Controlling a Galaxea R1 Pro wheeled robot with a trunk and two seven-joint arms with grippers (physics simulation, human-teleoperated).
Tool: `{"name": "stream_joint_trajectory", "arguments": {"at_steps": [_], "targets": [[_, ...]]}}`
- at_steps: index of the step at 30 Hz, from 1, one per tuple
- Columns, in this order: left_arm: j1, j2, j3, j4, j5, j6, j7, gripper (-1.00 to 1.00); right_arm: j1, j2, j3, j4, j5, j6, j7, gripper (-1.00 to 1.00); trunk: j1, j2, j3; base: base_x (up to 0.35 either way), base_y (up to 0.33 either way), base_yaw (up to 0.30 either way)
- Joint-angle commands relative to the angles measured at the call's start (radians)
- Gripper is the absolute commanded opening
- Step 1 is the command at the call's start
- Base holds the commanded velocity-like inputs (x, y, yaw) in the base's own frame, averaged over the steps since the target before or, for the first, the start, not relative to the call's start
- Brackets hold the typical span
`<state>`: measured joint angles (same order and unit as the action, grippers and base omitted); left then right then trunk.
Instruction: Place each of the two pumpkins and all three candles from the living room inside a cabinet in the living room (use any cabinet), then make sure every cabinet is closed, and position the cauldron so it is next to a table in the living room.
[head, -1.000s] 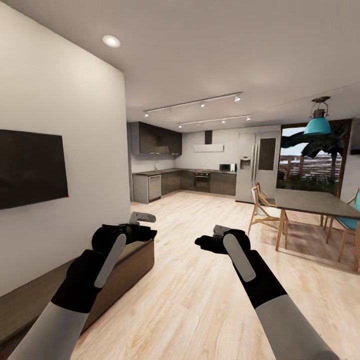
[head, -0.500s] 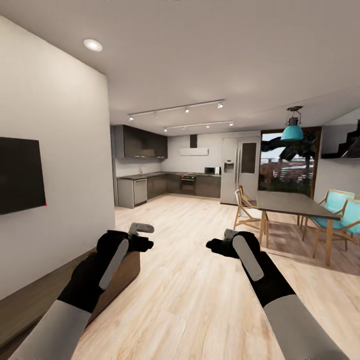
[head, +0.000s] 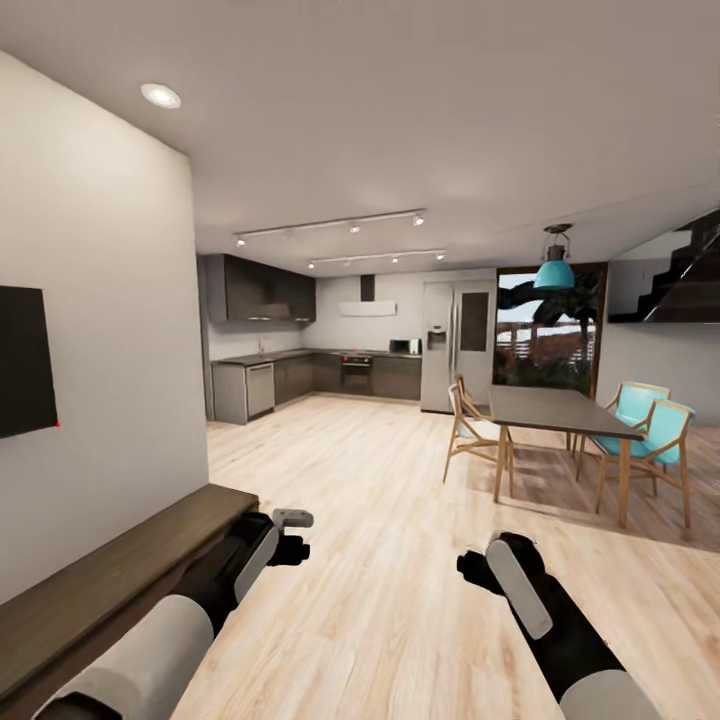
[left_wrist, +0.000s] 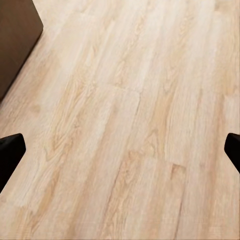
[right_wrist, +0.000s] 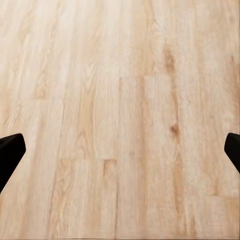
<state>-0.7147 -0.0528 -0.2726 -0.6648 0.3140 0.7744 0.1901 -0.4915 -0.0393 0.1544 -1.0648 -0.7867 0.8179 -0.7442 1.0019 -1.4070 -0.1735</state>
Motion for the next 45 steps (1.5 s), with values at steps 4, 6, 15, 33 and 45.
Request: {"name": "stream_joint_trajectory", "arguments": {"at_steps": [4, 6, 15, 33, 45], "targets": [[0.003, 0.000, -0.004, 0.017, 0.012, -0.078, 0.008, 1.00, 0.062, 0.002, 0.008, 0.003, -0.010, -0.044, -0.006, 1.00, 0.000, -0.001, -0.004, 0.000, 0.000, -0.083], [0.005, 0.000, -0.004, 0.020, 0.012, -0.149, 0.008, 1.00, 0.088, 0.002, 0.020, 0.008, -0.011, -0.072, -0.004, 1.00, 0.000, -0.001, -0.007, 0.000, 0.000, -0.136], [0.041, -0.002, -0.034, 0.063, 0.010, -0.318, 0.008, 1.00, 0.122, -0.004, 0.114, 0.077, -0.010, -0.192, -0.003, 1.00, 0.000, -0.001, -0.019, 0.000, 0.000, -0.163], [0.068, -0.001, -0.056, 0.071, 0.009, -0.353, 0.008, 1.00, 0.202, -0.052, 0.122, 0.142, 0.038, -0.357, -0.002, 1.00, 0.000, -0.001, -0.038, 0.000, 0.000, -0.120], [0.069, -0.001, -0.056, 0.073, 0.007, -0.365, 0.008, 1.00, 0.214, -0.040, 0.124, 0.142, 0.067, -0.386, 0.000, 1.00, 0.000, -0.001, -0.038, 0.205, -0.056, -0.110]]}}
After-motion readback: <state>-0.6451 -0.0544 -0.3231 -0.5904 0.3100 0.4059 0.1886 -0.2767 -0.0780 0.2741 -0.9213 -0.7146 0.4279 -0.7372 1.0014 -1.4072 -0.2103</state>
